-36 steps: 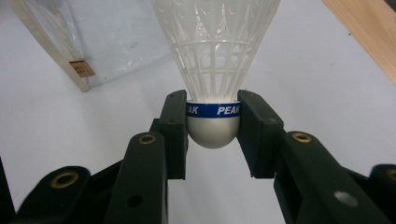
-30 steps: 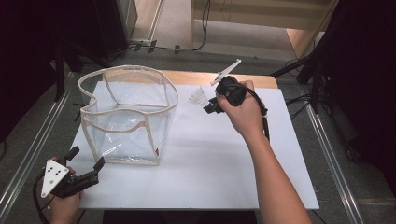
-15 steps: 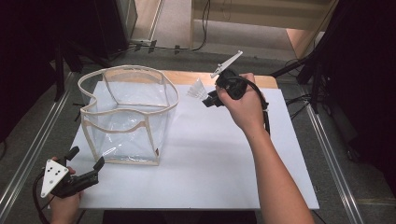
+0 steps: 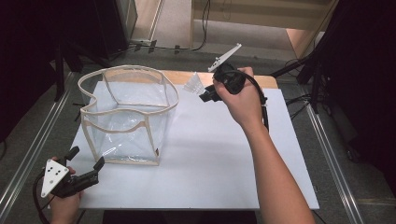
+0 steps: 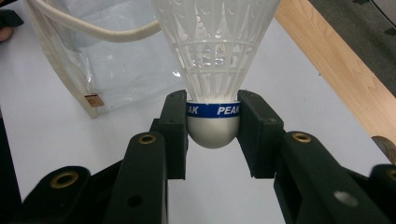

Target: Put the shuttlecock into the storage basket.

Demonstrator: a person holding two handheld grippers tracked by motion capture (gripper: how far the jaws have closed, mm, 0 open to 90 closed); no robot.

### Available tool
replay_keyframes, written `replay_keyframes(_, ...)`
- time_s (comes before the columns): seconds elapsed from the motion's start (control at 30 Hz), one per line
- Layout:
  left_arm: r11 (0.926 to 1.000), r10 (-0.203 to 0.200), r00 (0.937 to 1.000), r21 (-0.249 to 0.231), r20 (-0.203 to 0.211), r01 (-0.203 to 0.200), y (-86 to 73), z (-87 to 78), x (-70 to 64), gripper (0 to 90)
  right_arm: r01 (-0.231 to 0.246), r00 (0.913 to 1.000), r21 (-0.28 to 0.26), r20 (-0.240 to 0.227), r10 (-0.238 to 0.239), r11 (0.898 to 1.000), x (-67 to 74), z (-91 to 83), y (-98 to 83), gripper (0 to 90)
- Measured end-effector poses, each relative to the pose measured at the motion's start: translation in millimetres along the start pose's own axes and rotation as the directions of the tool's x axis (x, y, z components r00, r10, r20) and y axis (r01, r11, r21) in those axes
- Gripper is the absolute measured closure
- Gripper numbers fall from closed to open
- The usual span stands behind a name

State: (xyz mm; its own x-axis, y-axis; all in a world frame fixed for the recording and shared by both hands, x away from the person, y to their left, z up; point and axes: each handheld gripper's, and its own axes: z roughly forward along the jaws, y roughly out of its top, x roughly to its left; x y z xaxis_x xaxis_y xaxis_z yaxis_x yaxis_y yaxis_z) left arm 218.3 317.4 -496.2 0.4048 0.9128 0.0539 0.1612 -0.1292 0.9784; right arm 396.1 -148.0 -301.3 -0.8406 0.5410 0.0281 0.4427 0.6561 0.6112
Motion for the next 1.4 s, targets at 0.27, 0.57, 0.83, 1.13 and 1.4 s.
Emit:
replay_keyframes(0.27, 1.0000, 0.000, 1.0000, -0.001, 0.001, 0.000, 0.0, -0.1, 0.2, 9.1, 0.010, 0.9999, -0.004, -0.006, -0.010, 1.000, 3.5, 0.9, 8.4, 62.8)
replay_keyframes(0.57, 1.0000, 0.000, 1.0000, -0.001, 0.002, 0.000, 0.0, 0.0, 0.1, 9.1, 0.029, 0.9994, -0.011, -0.018, -0.029, 1.000, 8.7, 4.7, 18.8, 62.8)
replay_keyframes(0.83, 1.0000, 0.000, 1.0000, -0.001, 0.003, 0.000, 0.0, -0.1, 0.1, 9.1, 0.040, 0.9988, -0.022, -0.027, -0.040, 0.999, 13.5, 7.9, 27.5, 62.8)
replay_keyframes(1.13, 1.0000, 0.000, 1.0000, -0.001, 0.003, 0.000, 0.1, -0.2, 0.0, 9.1, 0.050, 0.9981, -0.031, -0.035, -0.051, 0.998, 19.3, 11.3, 36.5, 62.8)
replay_keyframes(1.4, 1.0000, 0.002, 1.0000, -0.001, 0.003, -0.002, 0.1, -0.1, -0.1, 9.1, 0.067, 0.9968, -0.031, -0.040, -0.069, 0.997, 25.0, 16.9, 45.0, 62.8)
